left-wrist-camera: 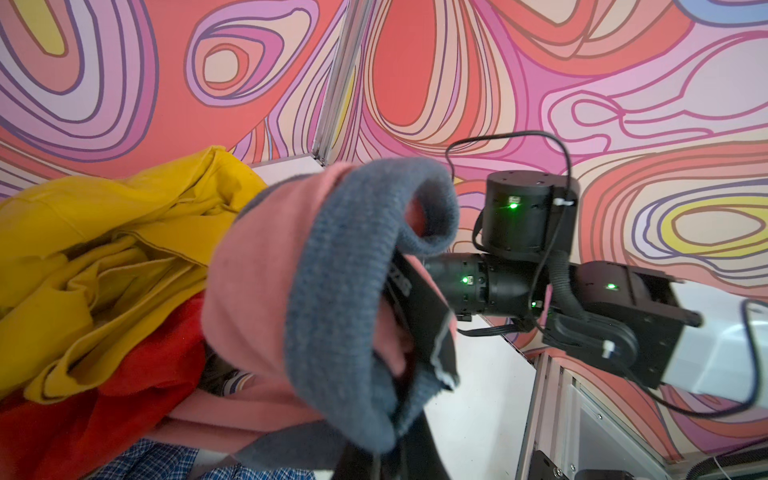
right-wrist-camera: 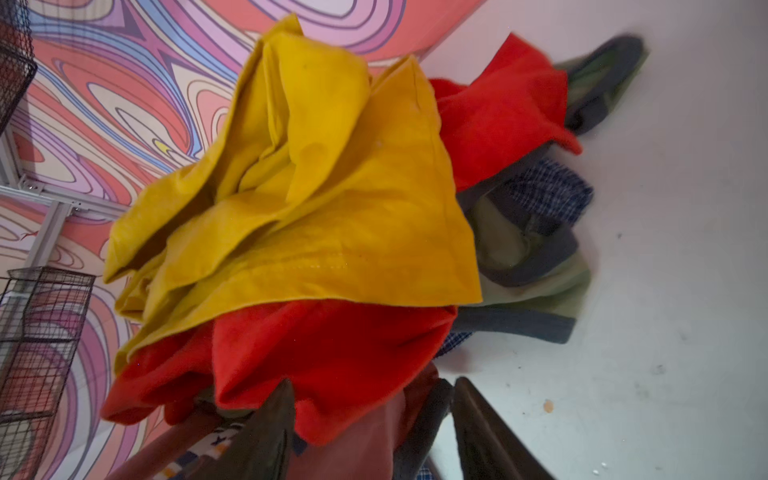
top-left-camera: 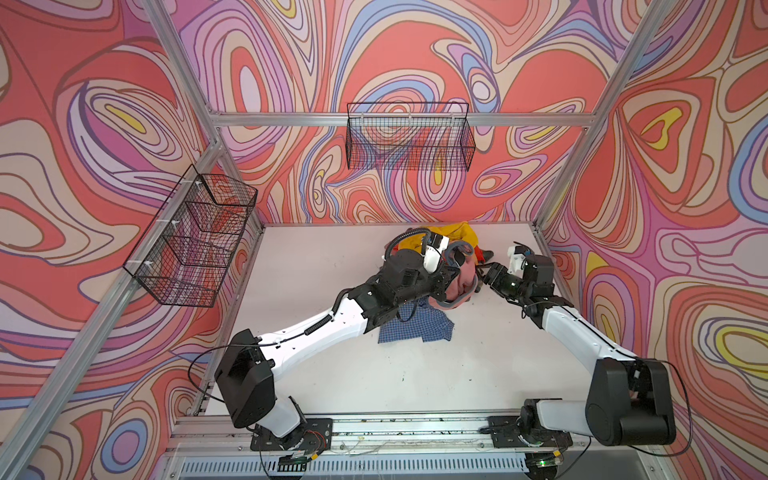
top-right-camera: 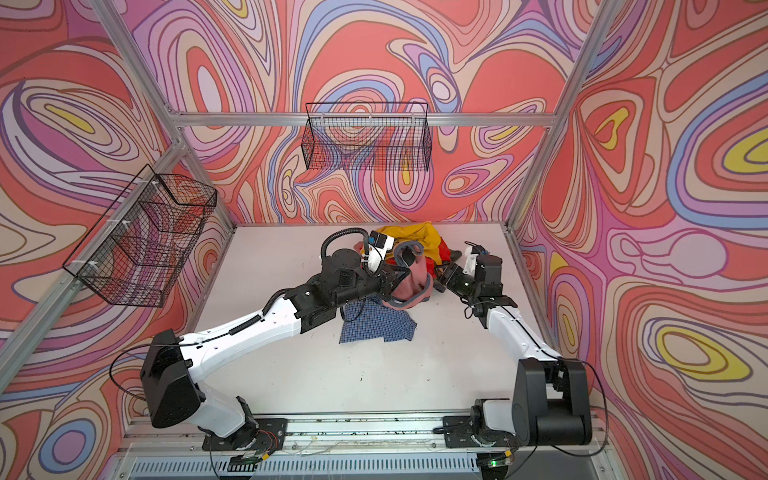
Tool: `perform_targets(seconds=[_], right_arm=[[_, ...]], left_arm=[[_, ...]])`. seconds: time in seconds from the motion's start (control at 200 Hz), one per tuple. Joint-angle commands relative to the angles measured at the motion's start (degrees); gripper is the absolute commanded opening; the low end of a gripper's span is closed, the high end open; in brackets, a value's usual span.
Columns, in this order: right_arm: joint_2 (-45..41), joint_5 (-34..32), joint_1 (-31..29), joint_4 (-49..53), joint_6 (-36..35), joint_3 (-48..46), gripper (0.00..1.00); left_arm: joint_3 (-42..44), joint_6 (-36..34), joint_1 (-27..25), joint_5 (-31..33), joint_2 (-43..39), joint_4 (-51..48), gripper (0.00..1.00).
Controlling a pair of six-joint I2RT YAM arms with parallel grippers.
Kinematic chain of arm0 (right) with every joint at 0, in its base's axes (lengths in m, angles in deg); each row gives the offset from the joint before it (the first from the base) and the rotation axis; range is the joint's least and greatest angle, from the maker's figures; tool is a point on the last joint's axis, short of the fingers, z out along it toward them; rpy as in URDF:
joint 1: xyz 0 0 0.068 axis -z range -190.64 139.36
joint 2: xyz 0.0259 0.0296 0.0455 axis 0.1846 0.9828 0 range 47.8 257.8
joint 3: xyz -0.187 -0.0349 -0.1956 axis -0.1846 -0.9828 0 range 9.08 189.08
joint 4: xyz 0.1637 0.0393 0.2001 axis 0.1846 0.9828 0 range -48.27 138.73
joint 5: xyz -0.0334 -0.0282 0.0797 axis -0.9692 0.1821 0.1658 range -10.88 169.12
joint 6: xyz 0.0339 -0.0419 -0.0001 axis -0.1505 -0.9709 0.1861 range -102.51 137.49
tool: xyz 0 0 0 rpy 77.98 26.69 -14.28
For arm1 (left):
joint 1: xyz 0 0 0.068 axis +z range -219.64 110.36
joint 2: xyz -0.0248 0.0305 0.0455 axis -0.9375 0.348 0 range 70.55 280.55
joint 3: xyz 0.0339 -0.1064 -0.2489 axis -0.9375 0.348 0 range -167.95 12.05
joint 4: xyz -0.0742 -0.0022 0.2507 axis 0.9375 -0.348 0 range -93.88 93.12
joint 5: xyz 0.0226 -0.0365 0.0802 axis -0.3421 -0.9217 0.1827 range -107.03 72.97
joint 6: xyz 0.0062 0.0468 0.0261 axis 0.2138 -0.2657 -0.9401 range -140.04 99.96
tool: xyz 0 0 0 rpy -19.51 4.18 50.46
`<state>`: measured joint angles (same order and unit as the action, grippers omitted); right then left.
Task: Pick out a specific cloth from the pile
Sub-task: 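Pull the pink shirt away with the left gripper while the right gripper releases and lowers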
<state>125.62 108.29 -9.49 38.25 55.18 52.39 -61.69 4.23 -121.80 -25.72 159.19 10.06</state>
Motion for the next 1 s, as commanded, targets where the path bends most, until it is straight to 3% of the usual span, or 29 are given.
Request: perform_targets(seconds=[0.0, 0.311, 0.711, 0.997], right_arm=[[1.98, 7.30, -0.25, -8.01, 3.66, -2.04, 0.61], [7.70, 6.30, -1.67, -15.32, 6.85, -5.06, 0.60], [20.56, 3.20, -1.73, -31.45, 14.02, -8.45, 0.55], [24.13, 0.91, -1.68, -33.46, 13.86, -8.86, 0.53]], left_arm=[[-1.46, 0.18, -1.49, -0.34, -2.36, 2.37, 0.00], [-4.47, -1.34, -2.68, 0.05, -1.57, -1.69, 0.00], [-11.86, -7.56, -2.79, -0.99, -4.70, -14.41, 0.00], [-13.41, -12.09, -2.83, 6.88, -8.80, -20.52, 0.00]])
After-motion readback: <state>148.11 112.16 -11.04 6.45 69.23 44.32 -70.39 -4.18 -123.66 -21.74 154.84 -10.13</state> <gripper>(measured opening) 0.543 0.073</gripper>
